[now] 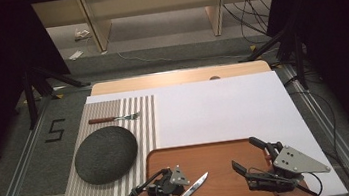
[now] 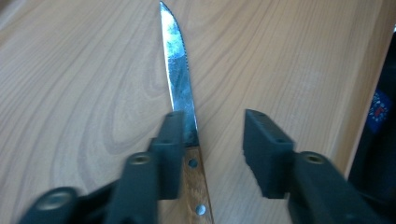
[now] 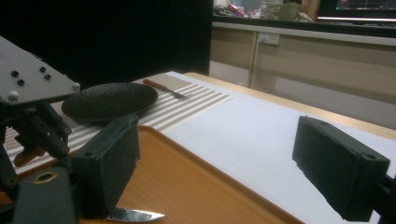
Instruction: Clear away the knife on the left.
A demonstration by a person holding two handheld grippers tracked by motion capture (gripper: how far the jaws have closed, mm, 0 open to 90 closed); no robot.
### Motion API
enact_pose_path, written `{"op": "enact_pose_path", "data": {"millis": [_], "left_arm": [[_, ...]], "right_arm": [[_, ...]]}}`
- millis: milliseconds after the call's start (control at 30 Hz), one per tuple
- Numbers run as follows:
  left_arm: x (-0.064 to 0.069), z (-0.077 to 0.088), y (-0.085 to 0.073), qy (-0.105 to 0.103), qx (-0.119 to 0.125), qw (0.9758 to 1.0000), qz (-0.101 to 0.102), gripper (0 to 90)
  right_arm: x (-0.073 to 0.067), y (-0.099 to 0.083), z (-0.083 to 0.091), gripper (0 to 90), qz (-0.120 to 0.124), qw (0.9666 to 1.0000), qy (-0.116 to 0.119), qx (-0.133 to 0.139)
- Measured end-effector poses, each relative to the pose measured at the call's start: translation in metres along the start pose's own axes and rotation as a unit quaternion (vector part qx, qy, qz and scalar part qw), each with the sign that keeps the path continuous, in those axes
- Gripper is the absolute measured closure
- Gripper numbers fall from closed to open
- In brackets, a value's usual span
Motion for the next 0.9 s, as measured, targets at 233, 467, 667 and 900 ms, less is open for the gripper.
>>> {"op": "enact_pose_path", "data": {"millis": [233,467,667,900], "left_arm": [[0.004,-0.013,0.005,-0.005,-0.031,0.9995,-0.008,82.0],[0.002,-0.021,0.004,0.003,-0.047,0.9989,-0.003,89.4],[-0.001,-0.022,0.003,0.0,-0.052,0.9986,0.005,89.4],[-0.006,-0.019,-0.001,-0.006,-0.057,0.9981,0.021,89.3]], "right_arm": [[0.0,0.0,0.0,15.9,0.0,1.0,0.0,0.0],[0.0,0.0,0.001,15.9,0.0,1.0,0.0,0.0],[0.0,0.0,0.001,15.9,0.0,1.0,0.0,0.001],[0.0,0.0,0.001,15.9,0.001,1.0,0.001,0.0]]}}
Point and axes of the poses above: each handheld gripper's, and its own axes: z roughly backward along the jaws, y roughly out of its top, x roughly to its right, the point moved 4 cm from there along -z, roughly forward along the jaws, and after that the axes turned 10 degrees about -x, right-handed, at the moved point
